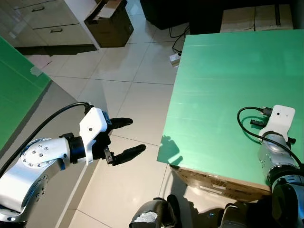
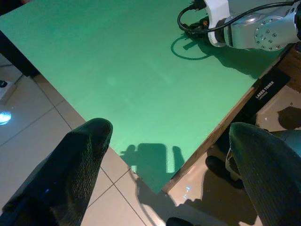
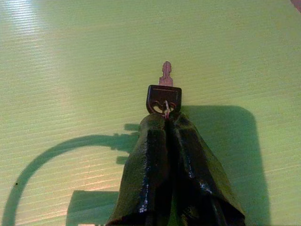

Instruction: Hang keys on a hook

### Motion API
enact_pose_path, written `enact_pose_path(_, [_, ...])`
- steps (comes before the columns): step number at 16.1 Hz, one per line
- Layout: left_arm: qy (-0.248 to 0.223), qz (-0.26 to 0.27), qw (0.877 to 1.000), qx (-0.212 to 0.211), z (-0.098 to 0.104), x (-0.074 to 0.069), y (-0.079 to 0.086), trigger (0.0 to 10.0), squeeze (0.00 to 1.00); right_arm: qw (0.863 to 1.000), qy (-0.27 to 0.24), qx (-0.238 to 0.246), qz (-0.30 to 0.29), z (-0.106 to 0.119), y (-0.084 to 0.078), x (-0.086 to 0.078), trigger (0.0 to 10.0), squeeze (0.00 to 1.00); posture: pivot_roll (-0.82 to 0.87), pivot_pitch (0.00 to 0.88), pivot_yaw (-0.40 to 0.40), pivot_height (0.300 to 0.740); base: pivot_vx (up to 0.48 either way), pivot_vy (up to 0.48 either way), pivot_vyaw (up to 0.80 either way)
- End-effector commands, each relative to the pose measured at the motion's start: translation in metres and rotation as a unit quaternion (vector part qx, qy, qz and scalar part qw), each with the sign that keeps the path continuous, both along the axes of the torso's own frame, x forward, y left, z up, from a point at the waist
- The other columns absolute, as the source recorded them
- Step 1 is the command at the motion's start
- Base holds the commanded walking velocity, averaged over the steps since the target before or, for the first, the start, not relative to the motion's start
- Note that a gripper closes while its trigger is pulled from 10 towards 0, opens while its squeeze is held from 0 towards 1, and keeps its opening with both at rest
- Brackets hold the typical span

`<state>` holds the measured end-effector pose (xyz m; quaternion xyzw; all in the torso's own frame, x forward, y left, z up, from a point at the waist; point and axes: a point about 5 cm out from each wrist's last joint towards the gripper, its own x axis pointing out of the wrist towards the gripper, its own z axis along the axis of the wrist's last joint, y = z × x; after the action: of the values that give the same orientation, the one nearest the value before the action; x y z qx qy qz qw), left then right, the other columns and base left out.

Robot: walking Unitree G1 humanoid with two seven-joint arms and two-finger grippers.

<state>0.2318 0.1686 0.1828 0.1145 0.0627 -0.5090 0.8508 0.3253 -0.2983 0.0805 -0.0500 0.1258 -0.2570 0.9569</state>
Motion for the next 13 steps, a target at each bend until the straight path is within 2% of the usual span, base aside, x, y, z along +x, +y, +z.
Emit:
enact_pose_path(1, [0.008, 0.007, 1.0, 0.009, -0.004, 0.0, 0.004, 10.0, 0.0, 1.0, 0.025, 0.013, 0.002, -0.015, 0.006, -0.007, 0.0, 0.0, 0.17, 0.205, 0.353, 0.74, 0.0, 0.0, 0.0])
enact_pose_path(3, [0.004, 0.011, 1.0, 0.007, -0.005, 0.002, 0.003, 10.0, 0.0, 1.0, 0.021, 0.011, 0.004, -0.015, 0.007, -0.007, 0.0, 0.0, 0.16, 0.2, 0.348, 0.74, 0.0, 0.0, 0.0])
enact_pose_path(6, [-0.01, 0.048, 0.999, 0.002, -0.009, 0.011, 0.004, 10.0, 0.0, 1.0, 0.006, 0.006, 0.017, -0.016, 0.016, -0.006, 0.0, 0.0, 0.13, 0.183, 0.327, 0.74, 0.0, 0.0, 0.0])
enact_pose_path(8, [-0.009, 0.064, 0.998, -0.024, -0.012, 0.014, 0.0, 10.0, 0.0, 0.999, -0.022, 0.0, 0.033, -0.013, 0.026, -0.003, 0.0, 0.0, 0.1, 0.169, 0.304, 0.74, 0.0, 0.0, 0.0])
enact_pose_path(9, [-0.005, 0.086, 0.995, -0.053, -0.02, 0.018, -0.008, 10.0, 0.0, 0.998, -0.052, -0.002, 0.04, -0.011, 0.033, -0.003, 0.0, 0.0, 0.04, 0.136, 0.273, 0.74, 0.0, 0.0, 0.0])
enact_pose_path(10, [-0.006, 0.096, 0.994, -0.058, -0.023, 0.02, -0.01, 10.0, 0.0, 0.997, -0.059, -0.003, 0.042, -0.01, 0.035, -0.003, 0.0, 0.0, 0.02, 0.13, 0.261, 0.74, 0.0, 0.0, 0.0])
enact_pose_path(13, [-0.023, 0.189, 0.978, -0.084, -0.038, 0.045, -0.025, 10.0, 0.0, 0.991, -0.106, -0.022, 0.081, -0.001, 0.055, -0.009, 0.0, 0.0, -0.11, 0.076, 0.194, 0.74, 0.0, 0.0, 0.0])
